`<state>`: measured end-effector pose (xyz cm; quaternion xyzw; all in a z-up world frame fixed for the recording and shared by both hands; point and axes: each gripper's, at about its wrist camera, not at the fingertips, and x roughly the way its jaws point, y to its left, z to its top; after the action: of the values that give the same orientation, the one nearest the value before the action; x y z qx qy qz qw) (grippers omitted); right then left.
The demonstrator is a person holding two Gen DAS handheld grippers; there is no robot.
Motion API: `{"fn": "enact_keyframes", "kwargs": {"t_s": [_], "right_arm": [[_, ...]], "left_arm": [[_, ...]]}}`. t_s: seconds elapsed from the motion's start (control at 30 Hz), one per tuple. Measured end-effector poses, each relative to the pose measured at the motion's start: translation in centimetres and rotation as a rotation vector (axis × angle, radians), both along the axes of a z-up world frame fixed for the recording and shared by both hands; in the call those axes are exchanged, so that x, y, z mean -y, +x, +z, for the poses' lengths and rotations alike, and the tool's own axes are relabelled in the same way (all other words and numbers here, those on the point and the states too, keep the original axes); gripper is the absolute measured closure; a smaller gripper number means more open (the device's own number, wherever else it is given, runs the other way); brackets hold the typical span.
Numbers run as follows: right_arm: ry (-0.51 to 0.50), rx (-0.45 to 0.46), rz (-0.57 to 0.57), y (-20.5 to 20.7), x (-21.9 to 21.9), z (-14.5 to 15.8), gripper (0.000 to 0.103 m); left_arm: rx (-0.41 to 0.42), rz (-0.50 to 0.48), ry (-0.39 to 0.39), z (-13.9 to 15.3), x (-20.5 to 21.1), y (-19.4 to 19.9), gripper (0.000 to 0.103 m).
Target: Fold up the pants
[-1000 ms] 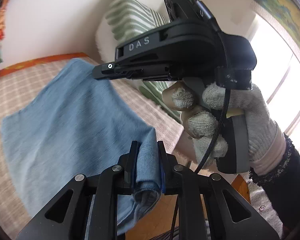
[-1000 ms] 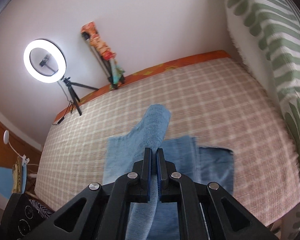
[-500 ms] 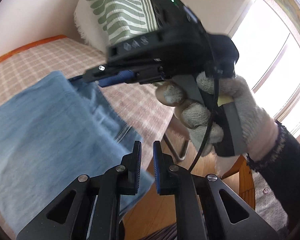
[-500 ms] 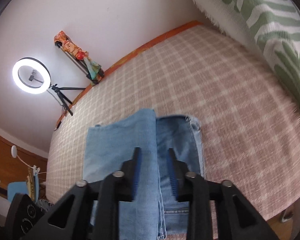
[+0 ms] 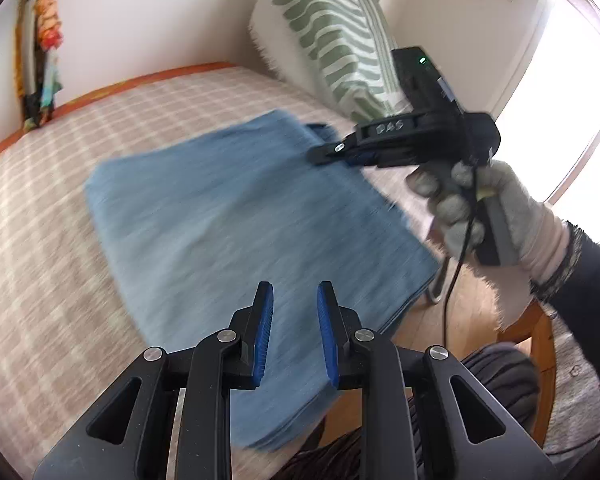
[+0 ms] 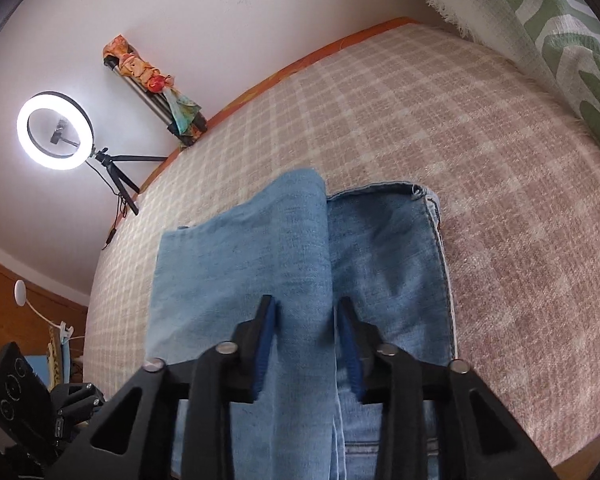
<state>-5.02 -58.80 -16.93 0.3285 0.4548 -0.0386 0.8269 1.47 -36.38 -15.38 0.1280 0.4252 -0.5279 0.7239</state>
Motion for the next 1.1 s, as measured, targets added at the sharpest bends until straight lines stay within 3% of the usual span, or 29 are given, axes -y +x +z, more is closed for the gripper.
{"fn": "enact_keyframes", "kwargs": {"t_s": [0.1, 0.23, 0.43, 0.53, 0.6, 0.73, 0.83, 0.9, 1.0, 1.1], "right_arm": [[-0.044, 0.000, 0.002, 0.3, -0.7, 0.6, 0.096], [-0.228, -0.055, 0.033, 1.0, -2.5, 1.2, 0.098], [-0.236, -0.071, 0.022, 1.3, -2.0, -0.2, 0.098], [-0.227, -0.074, -0.004, 1.1, -1.4, -0.1, 0.089], [-0.232, -0.075, -0.019, 0.8, -0.9, 0.2, 0.072], [-0.223, -0.023, -0.027, -0.6, -0.3, 1.5, 0.063], [-0.239, 0.007, -0.019, -1.7, -0.3, 2.6, 0.060], [-0.270, 0.004, -0.017, -2.3, -0.6, 3.2, 0.052], [-0.296, 0.024, -0.006, -3.1, -1.0, 4.1, 0.039], [-0.334, 0.047, -0.015, -3.7, -1.3, 4.9, 0.035]], "left_arm": [[0.013, 0.020, 0.019, -0.7, -1.1, 0.2, 0.082], [0.022, 0.077, 0.024, -1.0, -2.7, 0.4, 0.082], [-0.004, 0.057, 0.075, -3.8, -3.5, -0.8, 0.077], [0.013, 0.060, 0.081, -3.7, -3.8, -1.4, 0.077], [0.009, 0.074, 0.090, -3.1, -4.1, -1.2, 0.075], [0.073, 0.156, 0.070, -0.9, -4.7, -0.2, 0.073], [0.127, 0.178, 0.057, 0.3, -4.5, 0.3, 0.063], [0.153, 0.186, 0.056, 0.9, -4.3, 0.6, 0.062], [0.152, 0.197, 0.048, 1.2, -3.8, 1.3, 0.059], [0.153, 0.208, 0.039, 1.5, -3.7, 1.9, 0.059]]}}
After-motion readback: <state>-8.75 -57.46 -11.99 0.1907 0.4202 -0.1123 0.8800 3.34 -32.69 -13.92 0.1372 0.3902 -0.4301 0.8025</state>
